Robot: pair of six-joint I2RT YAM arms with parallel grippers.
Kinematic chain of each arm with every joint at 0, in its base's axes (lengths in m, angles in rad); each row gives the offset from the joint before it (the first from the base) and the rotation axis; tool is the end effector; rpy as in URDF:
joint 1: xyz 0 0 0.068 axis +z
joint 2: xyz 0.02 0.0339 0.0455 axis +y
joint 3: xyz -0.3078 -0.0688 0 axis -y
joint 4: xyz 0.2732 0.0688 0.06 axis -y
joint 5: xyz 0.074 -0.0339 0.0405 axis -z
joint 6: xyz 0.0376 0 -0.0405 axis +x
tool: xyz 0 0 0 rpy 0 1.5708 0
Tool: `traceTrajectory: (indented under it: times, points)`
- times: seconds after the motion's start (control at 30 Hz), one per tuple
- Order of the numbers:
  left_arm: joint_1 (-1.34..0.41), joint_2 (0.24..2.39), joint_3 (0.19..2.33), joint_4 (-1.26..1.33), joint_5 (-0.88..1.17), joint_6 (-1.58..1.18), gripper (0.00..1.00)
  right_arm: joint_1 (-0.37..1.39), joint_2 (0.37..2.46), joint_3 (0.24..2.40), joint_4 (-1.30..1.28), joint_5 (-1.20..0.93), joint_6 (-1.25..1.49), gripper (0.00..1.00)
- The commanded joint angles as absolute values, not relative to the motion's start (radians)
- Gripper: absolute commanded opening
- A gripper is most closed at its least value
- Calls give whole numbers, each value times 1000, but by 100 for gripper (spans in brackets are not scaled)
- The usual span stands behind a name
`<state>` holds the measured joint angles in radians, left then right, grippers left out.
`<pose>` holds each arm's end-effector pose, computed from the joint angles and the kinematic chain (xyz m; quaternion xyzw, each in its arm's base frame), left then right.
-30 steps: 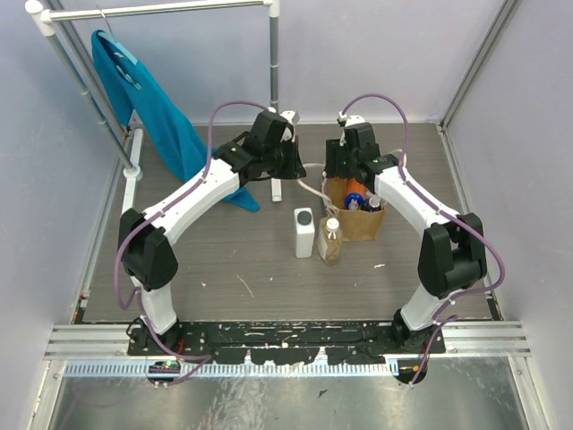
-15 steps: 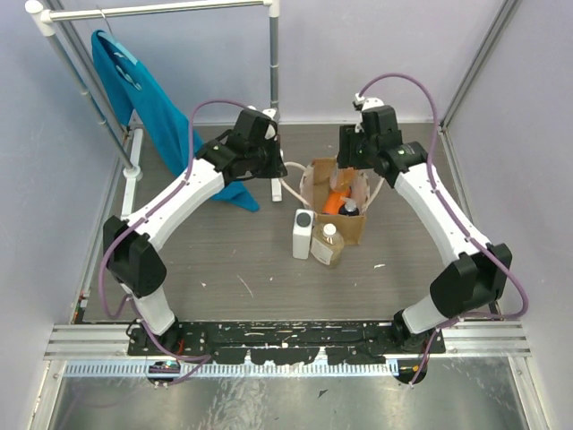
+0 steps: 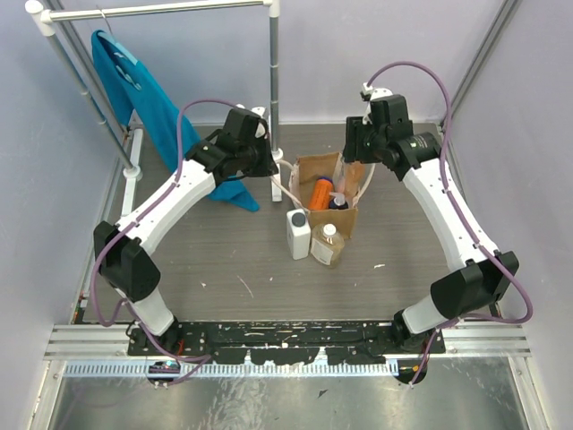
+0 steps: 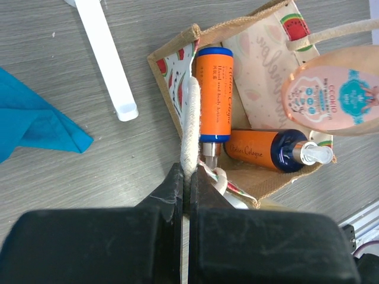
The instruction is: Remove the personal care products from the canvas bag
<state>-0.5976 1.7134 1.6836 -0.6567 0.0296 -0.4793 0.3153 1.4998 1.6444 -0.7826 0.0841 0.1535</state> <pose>0.3506 -0.2400 0.3993 0.0597 0.9018 -0.2309 0.3604 0.3332 0.1053 0.4529 -0.0533 0.8910 0.0678 0.4457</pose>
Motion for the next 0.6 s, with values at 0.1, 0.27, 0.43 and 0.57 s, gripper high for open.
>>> traceTrajectory:
  times: [0.1,0.27,0.43,0.57]
  points:
    - [-566,1646,1656,-657,1,-466,0,317,1488,1936,-725,131,119,9]
    - [-555,1637,1645,-668,0,-461,0,315,1522,2058,-811,238,104,10]
    - [-535,1596,1605,-667,-6,-458,0,291,1470,1951,-783,309,112,10]
    - [-531,1555,1562,-652,0,-462,0,252,1405,1802,-711,300,133,11]
